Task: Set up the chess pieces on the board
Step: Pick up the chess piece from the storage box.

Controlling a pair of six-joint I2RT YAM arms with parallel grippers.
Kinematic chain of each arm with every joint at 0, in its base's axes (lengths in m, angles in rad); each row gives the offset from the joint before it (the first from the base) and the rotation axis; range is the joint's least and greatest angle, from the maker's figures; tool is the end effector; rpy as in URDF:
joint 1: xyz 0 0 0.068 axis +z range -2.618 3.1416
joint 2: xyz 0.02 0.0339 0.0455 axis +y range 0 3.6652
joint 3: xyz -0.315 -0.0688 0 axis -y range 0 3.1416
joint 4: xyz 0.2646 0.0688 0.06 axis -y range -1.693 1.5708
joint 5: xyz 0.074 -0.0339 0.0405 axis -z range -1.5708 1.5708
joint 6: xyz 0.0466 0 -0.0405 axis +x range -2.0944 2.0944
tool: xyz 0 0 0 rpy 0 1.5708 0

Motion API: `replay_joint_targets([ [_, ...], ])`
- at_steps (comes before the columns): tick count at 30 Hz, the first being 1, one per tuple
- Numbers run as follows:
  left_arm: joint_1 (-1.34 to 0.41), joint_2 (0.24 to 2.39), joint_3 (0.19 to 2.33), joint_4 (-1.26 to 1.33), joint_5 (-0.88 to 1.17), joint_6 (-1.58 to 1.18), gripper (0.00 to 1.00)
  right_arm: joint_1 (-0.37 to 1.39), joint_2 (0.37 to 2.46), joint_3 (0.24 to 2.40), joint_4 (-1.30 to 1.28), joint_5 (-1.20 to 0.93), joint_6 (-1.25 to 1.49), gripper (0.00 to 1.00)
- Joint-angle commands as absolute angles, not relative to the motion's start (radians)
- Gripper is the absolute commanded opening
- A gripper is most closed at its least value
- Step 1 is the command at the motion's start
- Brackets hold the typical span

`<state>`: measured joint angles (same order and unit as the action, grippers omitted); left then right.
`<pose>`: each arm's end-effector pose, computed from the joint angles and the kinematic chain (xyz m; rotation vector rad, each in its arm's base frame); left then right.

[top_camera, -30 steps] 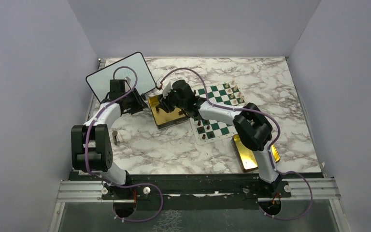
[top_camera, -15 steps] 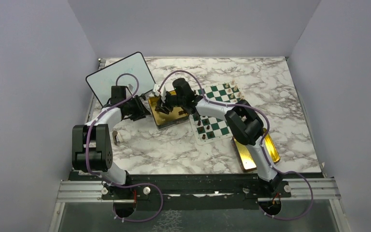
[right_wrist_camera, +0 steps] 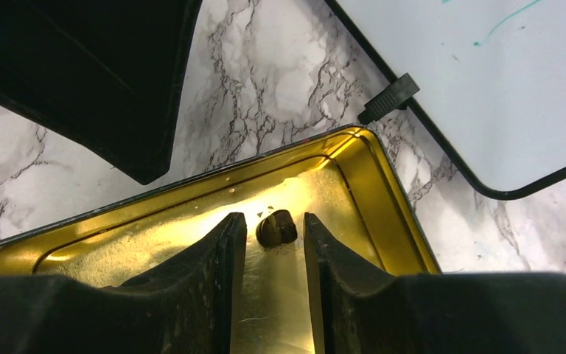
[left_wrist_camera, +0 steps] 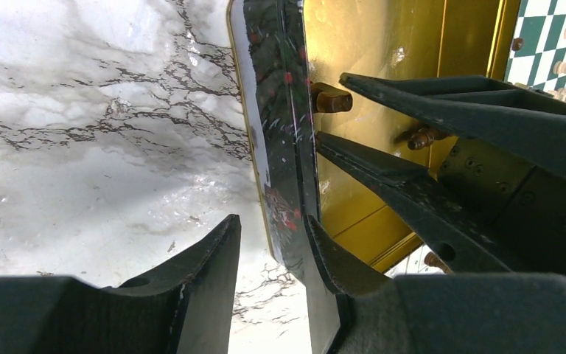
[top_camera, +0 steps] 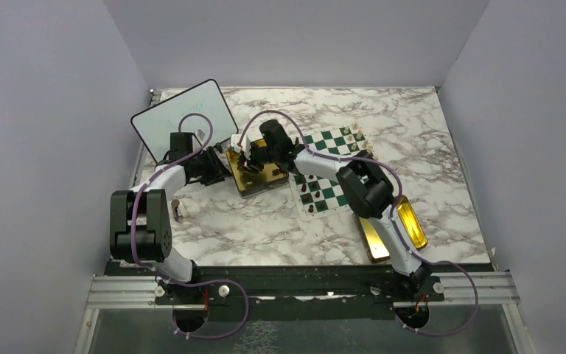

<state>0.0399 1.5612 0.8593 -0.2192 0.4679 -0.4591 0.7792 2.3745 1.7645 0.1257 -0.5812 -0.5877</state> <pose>0.3283 -0.0079 0.2114 -0.4228 2.4719 -0.7578 0.4075 0.4384 0.1771 -1.5509 1.3295 0.7145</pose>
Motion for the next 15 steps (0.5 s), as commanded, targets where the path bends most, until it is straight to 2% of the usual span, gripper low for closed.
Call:
replay_joint_targets([
  [1, 0.047, 1.545, 0.851, -0.193, 0.506, -0.449, 0.38, 0.778, 2.397, 1.798, 0.100, -0.612, -0.626, 0.36],
  [3, 0.046, 1.543, 0.851, -0.193, 0.505, -0.449, 0.38, 0.778, 2.391, 1.793, 0.112, -0.626, -0.621, 0.31],
  [9, 0.047, 1.537, 0.851, -0.196, 0.506, -0.448, 0.38, 0.778, 2.363, 1.742, 0.172, -0.654, -0.612, 0.03],
  [15, 0.046, 1.529, 0.852, -0.199, 0.507, -0.451, 0.38, 0.778, 2.297, 1.693, 0.220, -0.634, -0.567, 0.01],
])
